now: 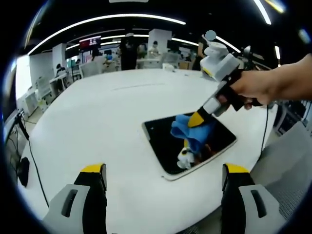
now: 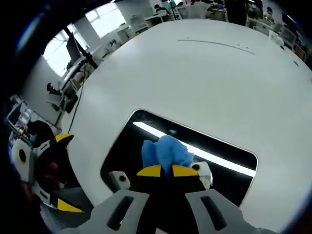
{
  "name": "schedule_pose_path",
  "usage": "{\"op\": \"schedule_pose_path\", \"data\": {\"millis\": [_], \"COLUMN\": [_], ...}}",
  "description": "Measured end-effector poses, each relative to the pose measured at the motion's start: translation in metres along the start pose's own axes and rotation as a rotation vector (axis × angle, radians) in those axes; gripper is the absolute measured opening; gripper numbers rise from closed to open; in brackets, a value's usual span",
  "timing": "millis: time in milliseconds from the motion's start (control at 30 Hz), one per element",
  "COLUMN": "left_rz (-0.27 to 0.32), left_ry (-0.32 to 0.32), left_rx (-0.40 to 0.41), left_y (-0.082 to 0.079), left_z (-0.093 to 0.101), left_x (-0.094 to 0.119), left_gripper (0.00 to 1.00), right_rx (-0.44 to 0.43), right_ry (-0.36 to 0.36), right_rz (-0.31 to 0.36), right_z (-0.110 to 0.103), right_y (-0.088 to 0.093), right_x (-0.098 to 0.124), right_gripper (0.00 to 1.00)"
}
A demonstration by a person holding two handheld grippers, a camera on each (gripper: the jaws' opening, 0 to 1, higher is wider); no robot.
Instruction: Wipe the mirror surface with the cleaning cloth until all visible marks leave the cleaned area.
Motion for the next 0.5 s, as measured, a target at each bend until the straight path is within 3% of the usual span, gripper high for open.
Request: {"op": "schedule_pose_path", "data": {"millis": [500], "left_rz": [0.0], "left_ry": [-0.017], "left_rx": [0.011], "left_y": [0.001], "left_z": [-0.003], "left_x": [0.0], "left_gripper": [0.99], "right_rx": [-0.015], "right_ry": [0.006], "right_rz": [-0.013], "right_z": [0.017], "right_y": [0.014], "right_x": [0.018], "right_gripper": [0.0]}}
Point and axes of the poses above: the point that each gripper's makers call its tool centre point, and the gripper's own axes: x roughly backward along the fingers, z roughly to its right, y roughly out of its underside, the point moved 3 cm from there along x, roughly backward along the fingers, and after that the axes turned 12 degrees about -y, right-handed, at the moved point
